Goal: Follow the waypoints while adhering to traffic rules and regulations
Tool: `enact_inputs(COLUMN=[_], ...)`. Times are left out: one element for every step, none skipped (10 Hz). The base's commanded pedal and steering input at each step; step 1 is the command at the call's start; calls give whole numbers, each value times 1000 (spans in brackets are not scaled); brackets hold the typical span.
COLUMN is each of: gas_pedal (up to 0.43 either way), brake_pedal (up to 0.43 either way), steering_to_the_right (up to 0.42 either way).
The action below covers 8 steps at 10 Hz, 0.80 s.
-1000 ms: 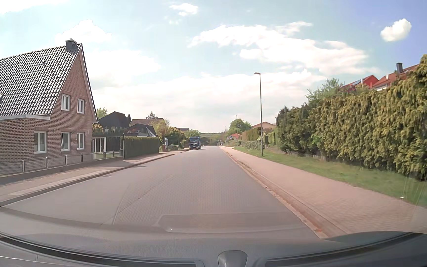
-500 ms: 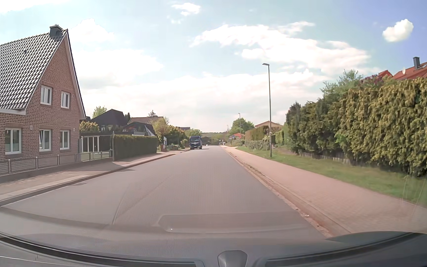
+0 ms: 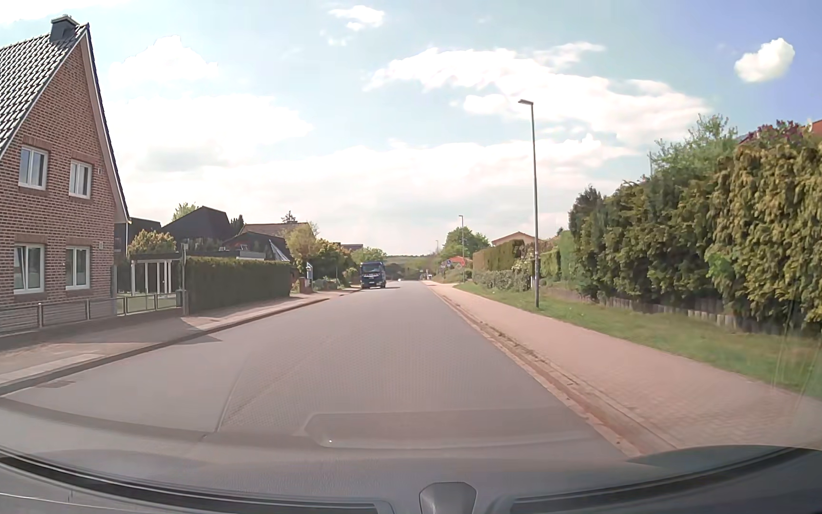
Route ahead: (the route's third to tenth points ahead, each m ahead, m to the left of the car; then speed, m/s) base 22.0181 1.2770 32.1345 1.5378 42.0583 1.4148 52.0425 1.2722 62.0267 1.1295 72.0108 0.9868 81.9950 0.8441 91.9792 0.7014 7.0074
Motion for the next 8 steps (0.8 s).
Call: enact_inputs(gas_pedal=[79, 79, 79, 79, 79, 79, 79, 79], brake_pedal=[0, 0, 0, 0, 0, 0, 0, 0], steering_to_the_right=[1, 0, -1, -1, -1, -1, -1, -1])
